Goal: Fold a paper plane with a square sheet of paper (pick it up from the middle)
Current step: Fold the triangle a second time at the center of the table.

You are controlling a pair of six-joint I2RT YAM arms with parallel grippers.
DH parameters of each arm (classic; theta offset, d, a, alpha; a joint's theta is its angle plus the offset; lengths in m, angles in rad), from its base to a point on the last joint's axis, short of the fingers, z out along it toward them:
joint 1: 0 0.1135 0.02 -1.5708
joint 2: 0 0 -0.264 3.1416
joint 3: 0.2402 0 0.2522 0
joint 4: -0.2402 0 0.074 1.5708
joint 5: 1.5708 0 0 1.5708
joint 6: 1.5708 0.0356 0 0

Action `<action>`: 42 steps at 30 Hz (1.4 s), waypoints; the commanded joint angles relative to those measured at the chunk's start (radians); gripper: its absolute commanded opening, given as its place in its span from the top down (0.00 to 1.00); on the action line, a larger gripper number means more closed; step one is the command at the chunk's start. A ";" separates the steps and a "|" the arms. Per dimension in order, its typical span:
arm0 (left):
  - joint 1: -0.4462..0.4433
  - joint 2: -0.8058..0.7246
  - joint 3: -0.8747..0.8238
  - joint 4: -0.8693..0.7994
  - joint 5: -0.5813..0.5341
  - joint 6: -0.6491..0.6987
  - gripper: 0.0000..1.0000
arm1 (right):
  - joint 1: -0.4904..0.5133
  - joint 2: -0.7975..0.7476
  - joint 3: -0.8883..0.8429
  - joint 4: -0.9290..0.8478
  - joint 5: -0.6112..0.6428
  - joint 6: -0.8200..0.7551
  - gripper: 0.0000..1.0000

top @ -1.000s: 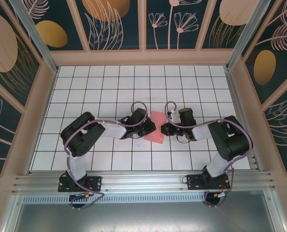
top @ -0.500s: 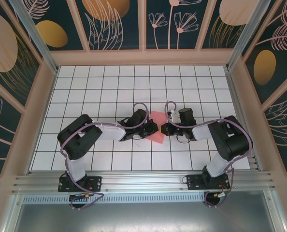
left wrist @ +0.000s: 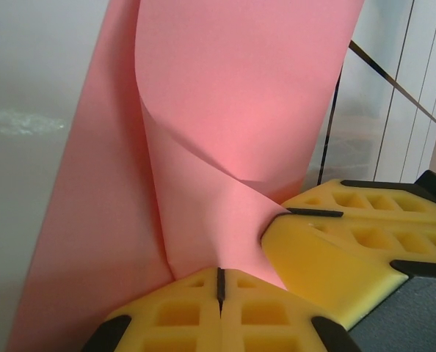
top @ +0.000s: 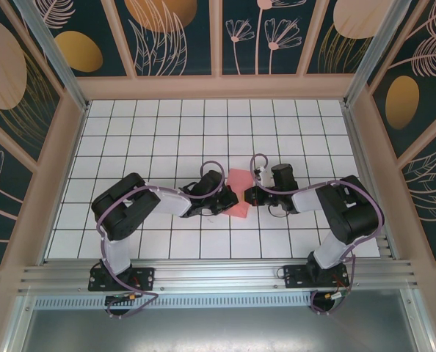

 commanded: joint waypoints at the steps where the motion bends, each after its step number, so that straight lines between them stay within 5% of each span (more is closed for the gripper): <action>1: -0.008 0.032 -0.032 -0.016 0.000 -0.013 0.93 | 0.004 0.035 0.018 -0.033 0.016 -0.021 0.92; 9: -0.009 0.024 -0.063 -0.012 -0.010 -0.012 0.93 | -0.008 -0.098 0.062 -0.173 0.063 0.009 0.72; 16: -0.009 0.024 -0.062 -0.007 -0.015 -0.013 0.93 | -0.028 -0.321 0.055 -0.337 0.121 0.063 0.66; 27: -0.008 0.024 -0.062 0.002 -0.016 -0.014 0.93 | 0.075 -0.308 -0.007 -0.292 -0.038 0.164 0.94; 42: -0.010 0.024 -0.073 0.010 -0.021 -0.017 0.93 | 0.134 -0.193 0.022 -0.356 -0.037 0.128 0.98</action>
